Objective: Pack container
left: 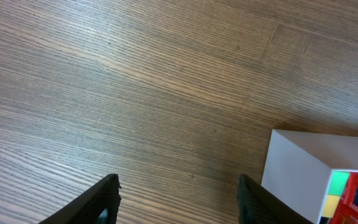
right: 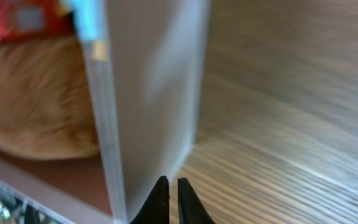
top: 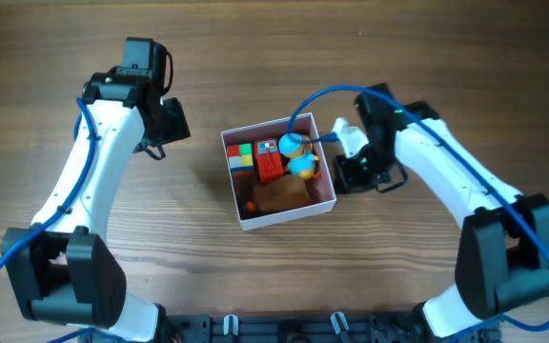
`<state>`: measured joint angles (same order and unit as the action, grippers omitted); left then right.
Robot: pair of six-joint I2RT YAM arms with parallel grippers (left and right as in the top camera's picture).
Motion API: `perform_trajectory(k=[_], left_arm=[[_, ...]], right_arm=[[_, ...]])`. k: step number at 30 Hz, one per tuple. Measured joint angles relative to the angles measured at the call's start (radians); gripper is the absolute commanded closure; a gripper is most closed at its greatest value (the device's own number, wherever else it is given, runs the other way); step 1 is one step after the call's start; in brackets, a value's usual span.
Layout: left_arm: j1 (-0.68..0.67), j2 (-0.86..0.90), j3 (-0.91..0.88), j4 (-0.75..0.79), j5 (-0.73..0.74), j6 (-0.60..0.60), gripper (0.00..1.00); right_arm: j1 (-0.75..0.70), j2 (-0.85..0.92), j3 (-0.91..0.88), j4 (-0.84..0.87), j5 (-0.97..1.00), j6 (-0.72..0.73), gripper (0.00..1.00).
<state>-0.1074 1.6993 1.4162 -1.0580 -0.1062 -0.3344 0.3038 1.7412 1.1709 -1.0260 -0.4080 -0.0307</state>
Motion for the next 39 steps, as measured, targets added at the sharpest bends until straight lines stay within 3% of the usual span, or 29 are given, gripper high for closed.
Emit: perform_trajectory(k=[8,14,15,16,17,18,26,30,33,39], left_arm=[[0.000,0.003,0.000,-0.001,0.000,0.000,0.36],[0.000,0.002,0.000,0.000,0.000,0.000,0.20],[0.000,0.001,0.000,0.004,0.000,0.000,0.12],[0.000,-0.002,0.000,0.012,0.000,0.000,0.00],[0.000,-0.011,-0.002,0.029,0.000,-0.002,0.00],[0.000,-0.027,-0.002,0.047,0.000,0.005,0.00],[0.000,-0.127,-0.003,0.145,-0.005,0.005,0.00],[0.002,-0.134,-0.004,0.106,-0.024,0.008,0.00],[-0.016,-0.205,-0.012,0.106,-0.026,0.047,0.00],[-0.114,-0.603,-0.170,0.125,-0.019,0.092,0.00]], right_arm=[[0.058,0.000,0.000,-0.002,-0.030,-0.025,0.96],[0.053,0.000,0.001,0.070,0.076,0.022,0.91],[0.046,0.000,0.007,0.079,0.105,0.034,0.90],[0.035,0.000,0.023,0.087,0.132,0.048,0.84],[0.018,-0.001,0.053,0.100,0.173,0.066,0.31],[-0.003,-0.006,0.090,0.124,0.213,0.088,0.00],[-0.087,-0.135,0.207,0.470,0.362,0.148,0.00],[-0.106,-0.156,0.207,0.406,0.443,0.267,0.00],[-0.109,-0.265,0.187,0.381,0.515,0.323,0.00],[-0.109,-0.656,0.015,0.361,0.610,0.402,0.00]])
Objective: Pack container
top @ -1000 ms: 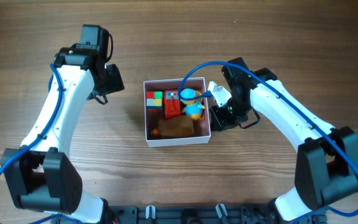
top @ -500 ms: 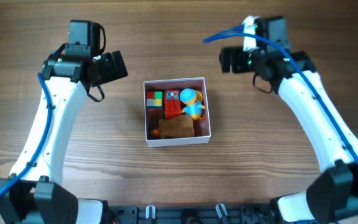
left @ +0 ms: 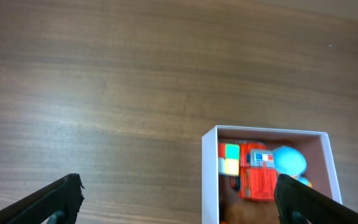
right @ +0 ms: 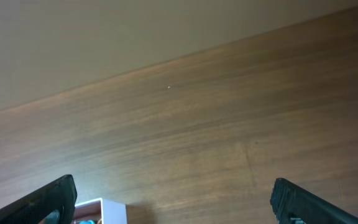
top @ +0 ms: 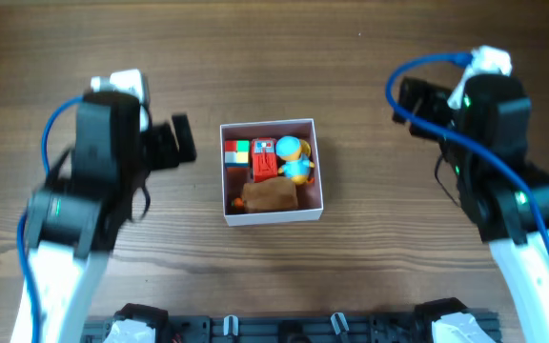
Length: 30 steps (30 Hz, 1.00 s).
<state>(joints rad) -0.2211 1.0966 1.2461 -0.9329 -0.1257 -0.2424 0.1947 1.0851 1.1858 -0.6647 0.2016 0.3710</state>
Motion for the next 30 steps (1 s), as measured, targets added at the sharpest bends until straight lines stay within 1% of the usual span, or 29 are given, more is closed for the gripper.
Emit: perform_trajectory(k=[3,5,7,10,12,16,30], left_arm=[[-0.032,-0.208,-0.168,-0.001,0.000,0.001,0.00],[-0.043,-0.347,-0.249,-0.010,0.001,-0.007,0.00],[-0.045,-0.535,-0.328,-0.013,-0.001,-0.032,0.00],[-0.045,-0.731,-0.377,-0.021,-0.048,-0.100,0.00],[-0.045,-0.793,-0.388,-0.024,-0.078,-0.135,0.00],[-0.045,-0.813,-0.391,-0.024,-0.104,-0.167,0.00],[-0.046,-0.813,-0.393,-0.029,-0.114,-0.180,0.00]], right_arm=[[0.001,-0.211,-0.197,-0.016,0.017,0.011,0.00],[0.001,-0.339,-0.293,-0.016,0.021,0.016,0.00],[0.001,-0.490,-0.387,-0.032,0.024,0.026,0.00],[0.001,-0.671,-0.500,-0.051,0.028,0.031,0.00],[0.001,-0.738,-0.550,-0.057,0.029,0.033,0.00],[0.001,-0.761,-0.581,-0.096,0.027,0.053,0.00],[0.001,-0.761,-0.581,-0.098,0.027,0.074,0.00]])
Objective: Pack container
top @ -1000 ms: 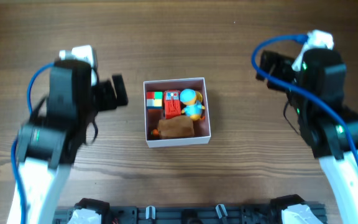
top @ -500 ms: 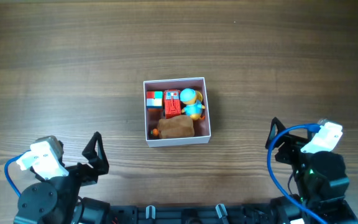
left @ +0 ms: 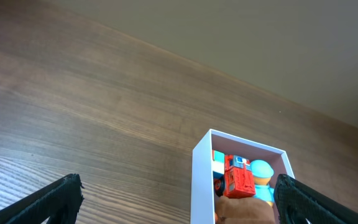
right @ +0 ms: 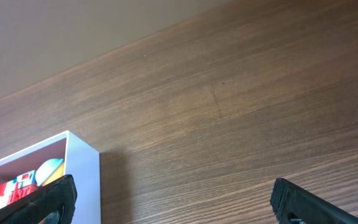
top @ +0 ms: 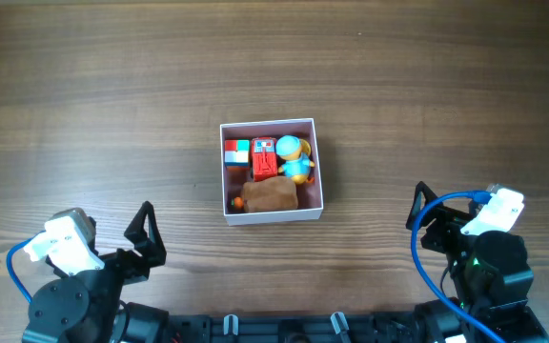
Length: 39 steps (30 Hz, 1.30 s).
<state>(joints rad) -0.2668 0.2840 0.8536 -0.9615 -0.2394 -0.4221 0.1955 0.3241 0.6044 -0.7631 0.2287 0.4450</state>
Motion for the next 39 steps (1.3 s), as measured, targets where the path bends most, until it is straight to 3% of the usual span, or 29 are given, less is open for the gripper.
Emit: perform_trajectory(k=[10,15,21,24,39], left_arm=[[0.000,0.000,0.000,-0.002,0.000,-0.003,0.00],[0.000,0.000,-0.001,-0.003,0.000,-0.003,0.00],[0.000,0.000,-0.003,-0.003,0.000,-0.003,0.00],[0.000,0.000,-0.003,-0.002,0.000,-0.003,0.00],[0.000,0.000,-0.004,-0.003,0.000,-0.003,0.00]], right_arm=[[-0.003,-0.055,-0.022,-0.039,-0.003,-0.030,0.00],[-0.080,-0.291,-0.234,0.256,-0.121,-0.188,0.00],[-0.136,-0.307,-0.453,0.677,-0.236,-0.314,0.00],[-0.136,-0.309,-0.536,0.800,-0.248,-0.351,0.00],[-0.136,-0.309,-0.599,0.761,-0.267,-0.369,0.00]])
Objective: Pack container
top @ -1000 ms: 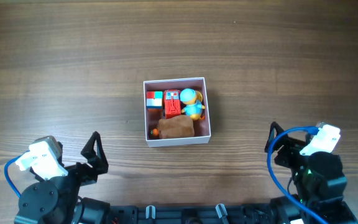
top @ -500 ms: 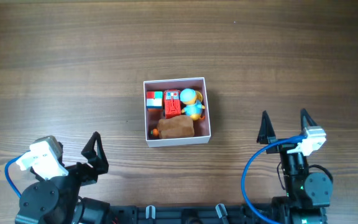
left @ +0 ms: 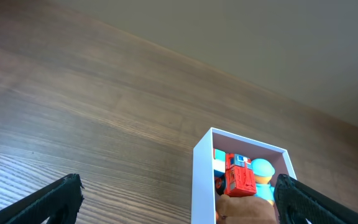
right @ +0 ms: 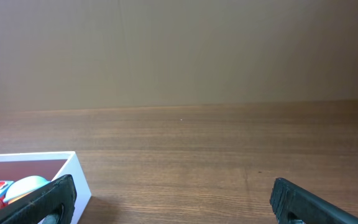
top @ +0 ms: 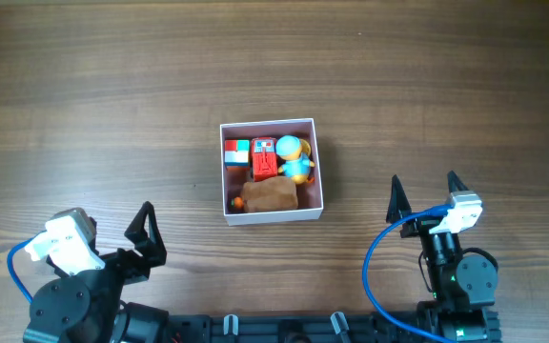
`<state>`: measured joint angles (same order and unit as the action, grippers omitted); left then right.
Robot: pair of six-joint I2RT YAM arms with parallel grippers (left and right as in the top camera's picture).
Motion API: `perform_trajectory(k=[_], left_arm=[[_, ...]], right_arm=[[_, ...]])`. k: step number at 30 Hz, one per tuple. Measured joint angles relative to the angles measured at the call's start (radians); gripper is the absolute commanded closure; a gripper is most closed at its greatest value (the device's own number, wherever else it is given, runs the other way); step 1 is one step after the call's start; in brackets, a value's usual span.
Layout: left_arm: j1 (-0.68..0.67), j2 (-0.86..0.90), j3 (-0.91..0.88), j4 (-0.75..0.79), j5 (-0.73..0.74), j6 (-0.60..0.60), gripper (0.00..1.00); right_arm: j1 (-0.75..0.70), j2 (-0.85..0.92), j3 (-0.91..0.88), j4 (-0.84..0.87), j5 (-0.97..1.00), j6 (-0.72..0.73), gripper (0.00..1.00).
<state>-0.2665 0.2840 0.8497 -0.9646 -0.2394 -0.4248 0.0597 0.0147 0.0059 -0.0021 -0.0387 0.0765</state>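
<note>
A white box (top: 319,171) sits mid-table, holding a colour cube (top: 237,151), a red truck (top: 264,160), a blue-and-yellow figure (top: 294,157) and a brown plush (top: 269,195). My left gripper (top: 144,235) is drawn back at the front left, open and empty. In its wrist view the left gripper (left: 179,199) faces the box (left: 199,180). At the front right my right gripper (top: 423,189) stands open and empty, well clear of the box. The right wrist view shows the right gripper (right: 173,199) and the box's corner (right: 73,171) at the lower left.
Bare wooden tabletop (top: 446,86) surrounds the box on all sides. A plain brown wall (right: 179,50) rises behind the table's far edge. The arms' black base rail (top: 274,329) runs along the front edge.
My right gripper has turned and moved slightly left at the front edge, so both its fingers now point up the table. The left arm and the box have not moved.
First my right gripper was shut against the right wall of the skewed box, with the left gripper open beside its left. Then both arms were back from a squared box, jaws open. Later both were folded at the front edge, where they stay.
</note>
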Motion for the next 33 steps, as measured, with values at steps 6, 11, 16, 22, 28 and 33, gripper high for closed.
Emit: perform_trajectory(k=[6,11,16,22,28,33], left_arm=[[0.000,0.000,0.000,0.000,0.000,0.000,0.00],[0.015,0.000,0.000,-0.030,0.004,0.000,0.00],[0.211,-0.019,-0.046,-0.093,0.090,0.027,0.00],[0.270,-0.204,-0.303,0.175,0.173,0.122,0.00],[0.270,-0.270,-0.581,0.708,0.209,0.141,0.00],[0.270,-0.270,-0.745,1.011,0.212,0.178,0.00]], right_arm=[[0.000,0.000,0.000,0.000,-0.006,0.000,0.00],[0.000,0.000,0.000,0.000,-0.006,0.000,0.00],[0.000,0.000,0.000,0.000,-0.006,0.000,0.00],[0.000,0.000,0.000,0.000,-0.006,0.000,0.00],[0.000,0.000,0.000,0.000,-0.006,0.000,0.00],[0.000,0.000,0.000,0.000,-0.006,0.000,0.00]])
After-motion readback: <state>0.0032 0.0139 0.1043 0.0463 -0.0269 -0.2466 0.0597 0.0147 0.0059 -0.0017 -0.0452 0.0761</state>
